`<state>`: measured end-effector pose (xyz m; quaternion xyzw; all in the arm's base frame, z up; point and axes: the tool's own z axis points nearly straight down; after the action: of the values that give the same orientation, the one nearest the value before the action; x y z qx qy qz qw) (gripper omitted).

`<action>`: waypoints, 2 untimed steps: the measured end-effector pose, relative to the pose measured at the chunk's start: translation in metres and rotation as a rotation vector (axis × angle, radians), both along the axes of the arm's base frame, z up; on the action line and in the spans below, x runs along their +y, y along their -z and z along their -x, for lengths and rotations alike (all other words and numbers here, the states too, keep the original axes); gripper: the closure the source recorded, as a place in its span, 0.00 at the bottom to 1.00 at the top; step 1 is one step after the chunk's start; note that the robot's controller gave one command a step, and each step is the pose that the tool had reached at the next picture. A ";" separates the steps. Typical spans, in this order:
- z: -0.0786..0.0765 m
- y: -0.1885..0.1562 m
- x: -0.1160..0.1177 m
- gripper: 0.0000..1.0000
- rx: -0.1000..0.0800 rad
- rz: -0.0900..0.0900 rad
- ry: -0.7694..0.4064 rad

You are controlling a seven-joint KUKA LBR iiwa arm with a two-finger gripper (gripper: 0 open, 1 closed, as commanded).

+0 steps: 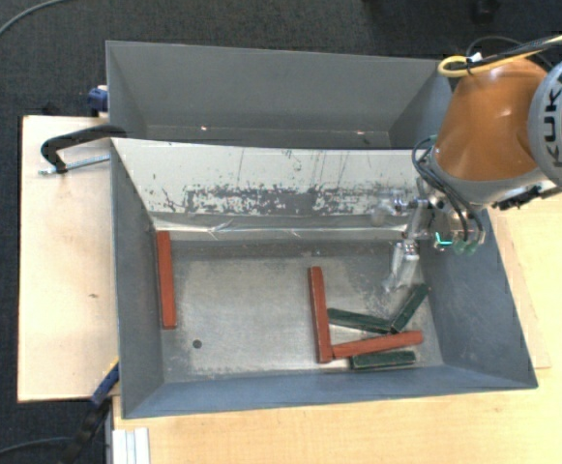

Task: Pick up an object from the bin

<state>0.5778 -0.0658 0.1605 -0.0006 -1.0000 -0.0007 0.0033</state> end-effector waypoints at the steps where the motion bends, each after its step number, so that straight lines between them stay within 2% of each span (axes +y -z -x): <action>1: 0.037 0.090 -0.030 0.00 -0.003 -0.002 -0.402; 2: 0.035 0.088 -0.029 1.00 -0.008 0.000 -0.404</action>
Offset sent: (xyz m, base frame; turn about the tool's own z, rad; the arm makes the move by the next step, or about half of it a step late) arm -0.0363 -0.0297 -0.0896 -0.4049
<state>0.5429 -0.0947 0.0724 0.2001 -0.9798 -0.0002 -0.0008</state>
